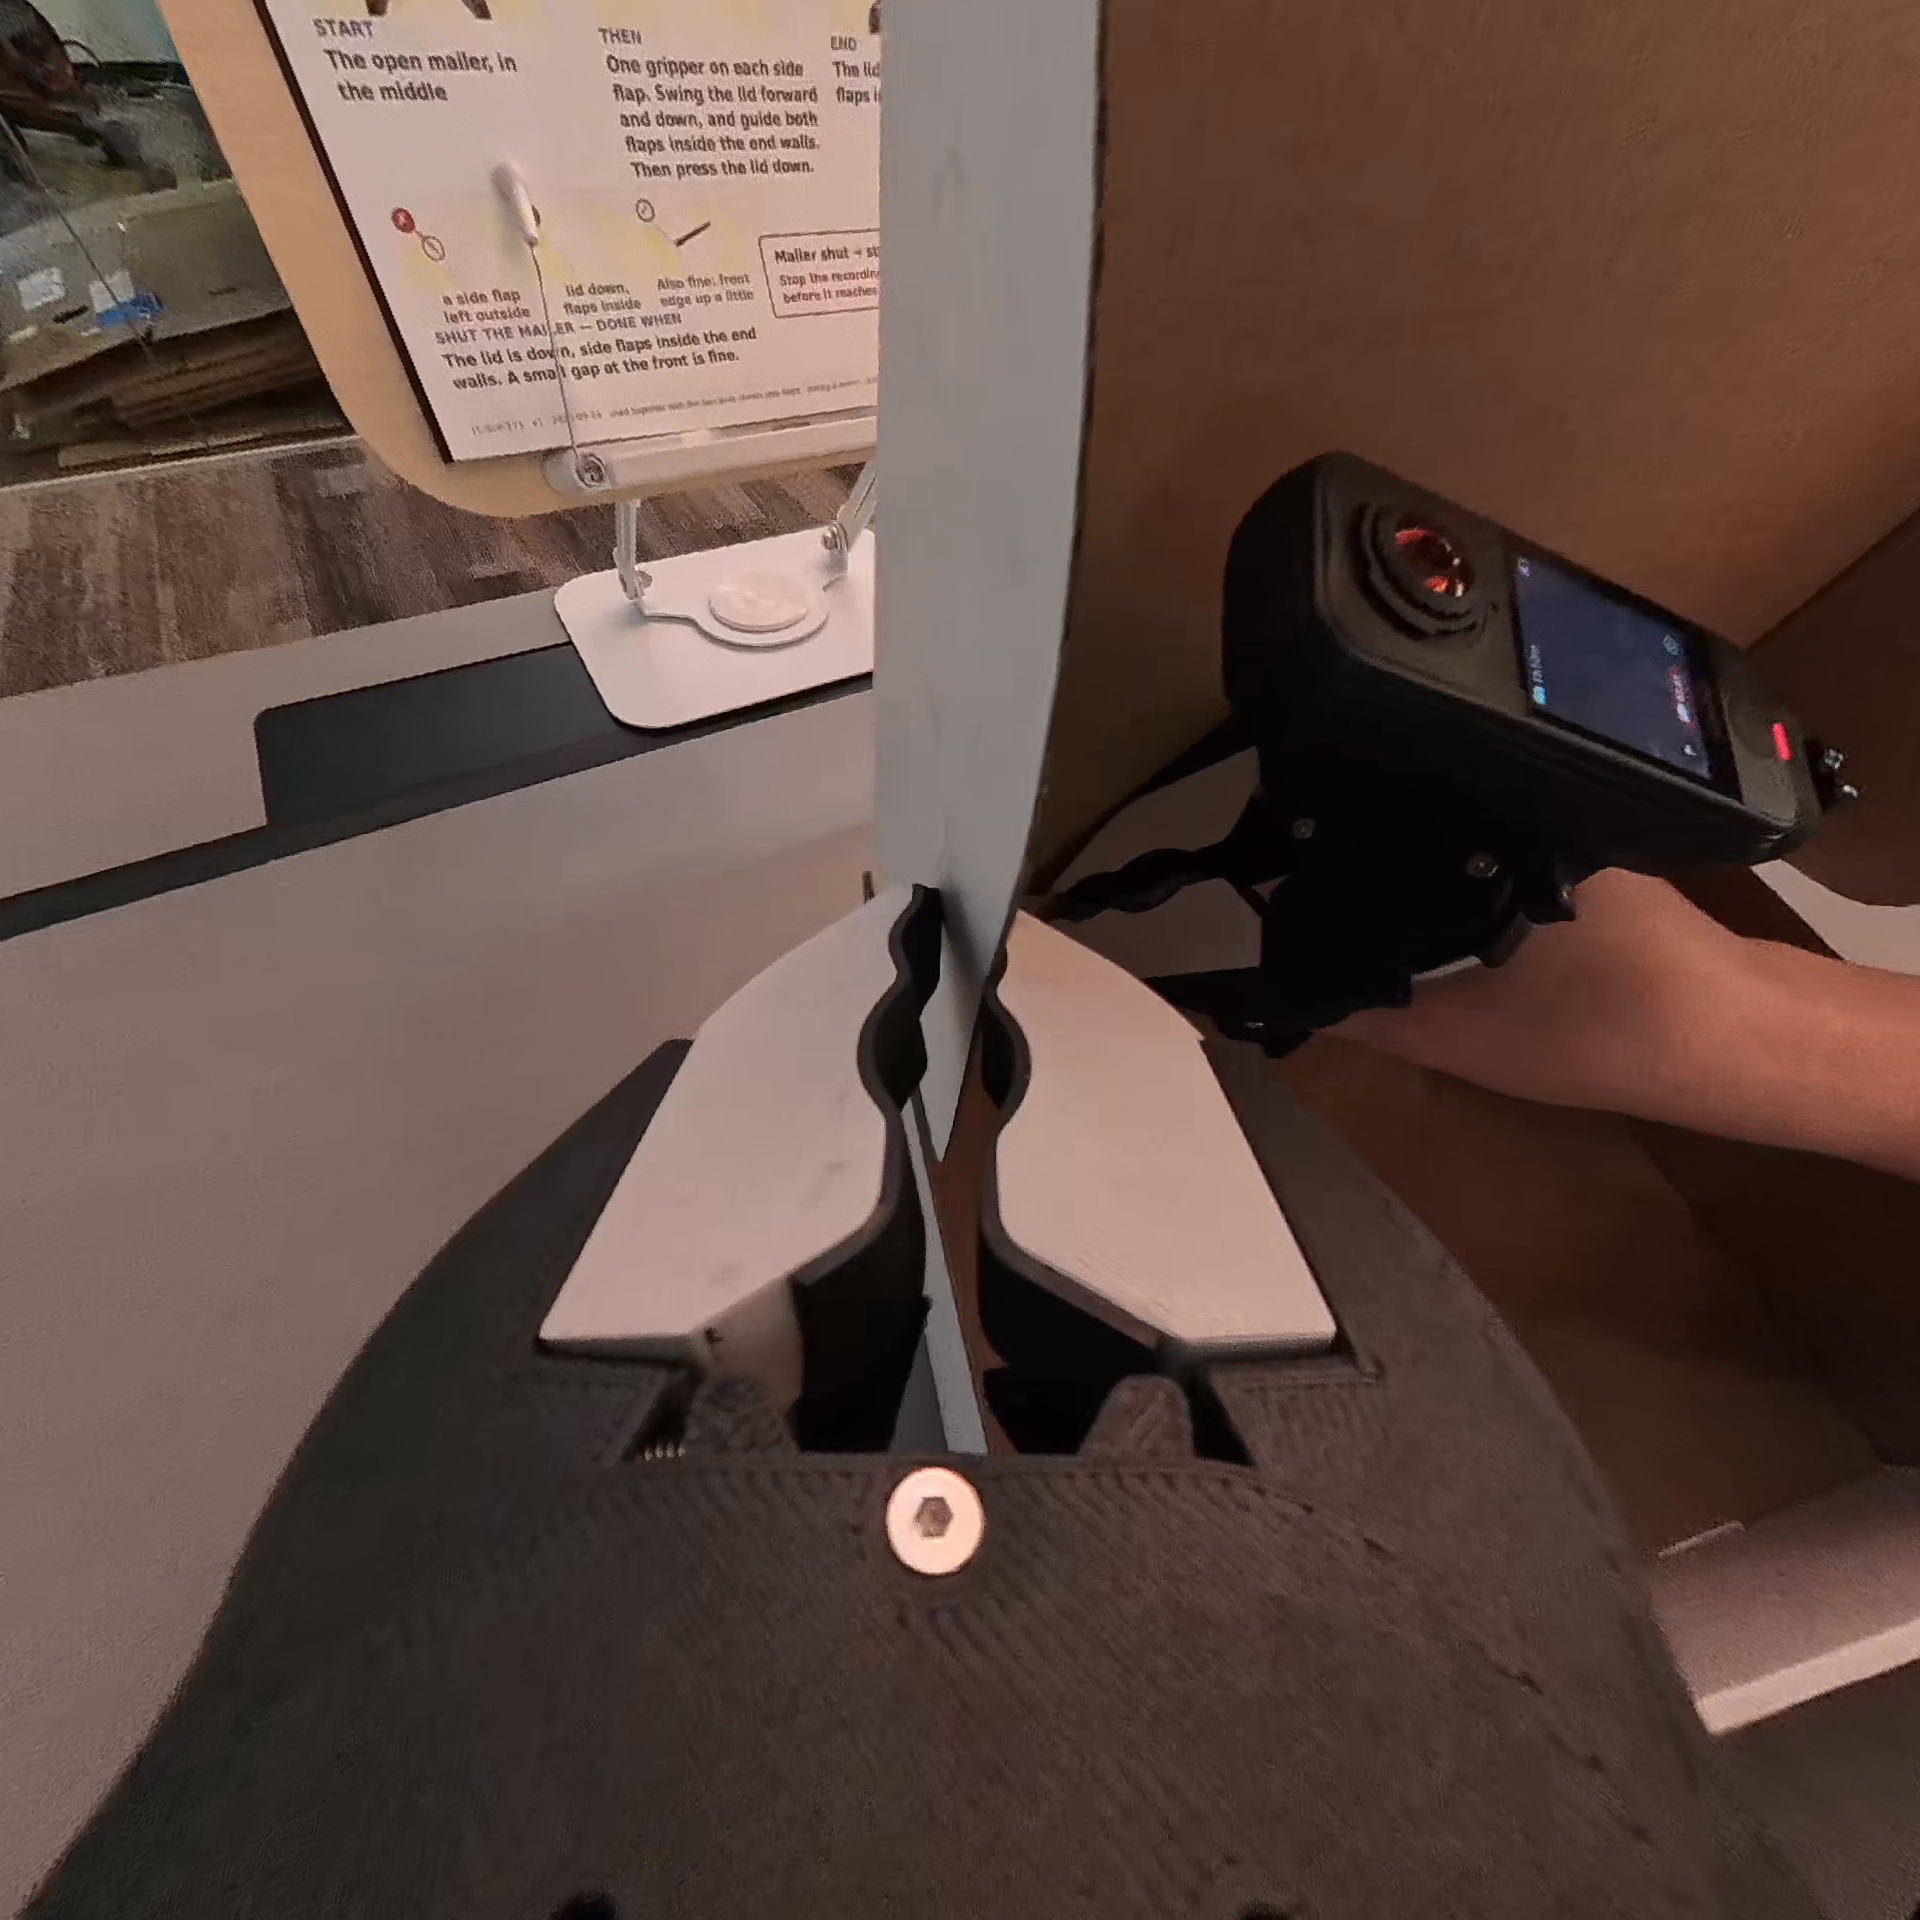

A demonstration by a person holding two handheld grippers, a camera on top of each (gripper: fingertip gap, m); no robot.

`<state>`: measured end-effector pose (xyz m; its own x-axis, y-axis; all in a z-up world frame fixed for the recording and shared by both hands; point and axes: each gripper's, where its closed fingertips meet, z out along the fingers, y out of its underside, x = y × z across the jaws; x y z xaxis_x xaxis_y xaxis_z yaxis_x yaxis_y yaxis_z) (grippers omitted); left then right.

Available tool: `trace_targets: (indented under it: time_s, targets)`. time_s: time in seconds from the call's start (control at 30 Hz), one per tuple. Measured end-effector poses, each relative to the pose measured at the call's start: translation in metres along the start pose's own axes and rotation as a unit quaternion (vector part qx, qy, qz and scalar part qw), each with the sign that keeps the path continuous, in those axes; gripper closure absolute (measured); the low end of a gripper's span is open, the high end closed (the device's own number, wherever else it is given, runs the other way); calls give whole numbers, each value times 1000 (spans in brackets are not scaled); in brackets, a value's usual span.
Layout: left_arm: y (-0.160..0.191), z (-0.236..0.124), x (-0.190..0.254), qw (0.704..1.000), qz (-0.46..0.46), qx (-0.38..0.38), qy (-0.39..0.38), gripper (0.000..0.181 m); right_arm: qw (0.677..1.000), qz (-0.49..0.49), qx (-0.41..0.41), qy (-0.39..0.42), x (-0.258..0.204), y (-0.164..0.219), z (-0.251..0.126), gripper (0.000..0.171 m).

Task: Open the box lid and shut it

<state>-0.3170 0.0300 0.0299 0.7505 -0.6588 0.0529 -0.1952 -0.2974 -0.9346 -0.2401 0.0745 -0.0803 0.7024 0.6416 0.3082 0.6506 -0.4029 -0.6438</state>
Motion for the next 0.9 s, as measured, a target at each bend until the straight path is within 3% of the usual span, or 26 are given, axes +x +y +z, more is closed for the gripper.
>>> trace_targets:
  time_s: [0.57, 0.77, 0.9]
  targets:
    - [20, 3, -2, 1000, -8, 5, -17, 178, 994, -90, -10, 59, 8, 0, -15, 158]
    - [24, 3, -1, 1000, -13, 13, -17, 178, 993, -114, 15, 28, -19, 1, -69, 154]
    - [26, 2, -1, 1000, -17, 14, -11, 177, 990, -112, 78, 22, -46, 19, -151, 155]
